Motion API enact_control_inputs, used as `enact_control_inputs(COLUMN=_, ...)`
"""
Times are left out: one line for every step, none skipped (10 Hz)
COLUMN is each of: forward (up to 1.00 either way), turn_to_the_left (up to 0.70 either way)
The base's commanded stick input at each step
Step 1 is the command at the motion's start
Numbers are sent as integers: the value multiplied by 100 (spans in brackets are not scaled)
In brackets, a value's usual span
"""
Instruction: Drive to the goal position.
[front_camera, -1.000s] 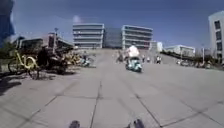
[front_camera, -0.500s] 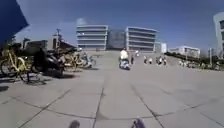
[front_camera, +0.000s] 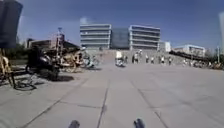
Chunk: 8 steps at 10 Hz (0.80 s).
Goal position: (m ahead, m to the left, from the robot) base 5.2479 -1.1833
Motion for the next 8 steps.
enact_control_inputs(forward=100, turn_to_the_left=0)
enact_control_inputs(forward=100, turn_to_the_left=0)
enact_control_inputs(forward=100, turn_to_the_left=0)
enact_control_inputs(forward=100, turn_to_the_left=0)
enact_control_inputs(forward=100, turn_to_the_left=0)
enact_control_inputs(forward=100, turn_to_the_left=0)
enact_control_inputs(forward=100, turn_to_the_left=0)
enact_control_inputs(forward=100, turn_to_the_left=0)
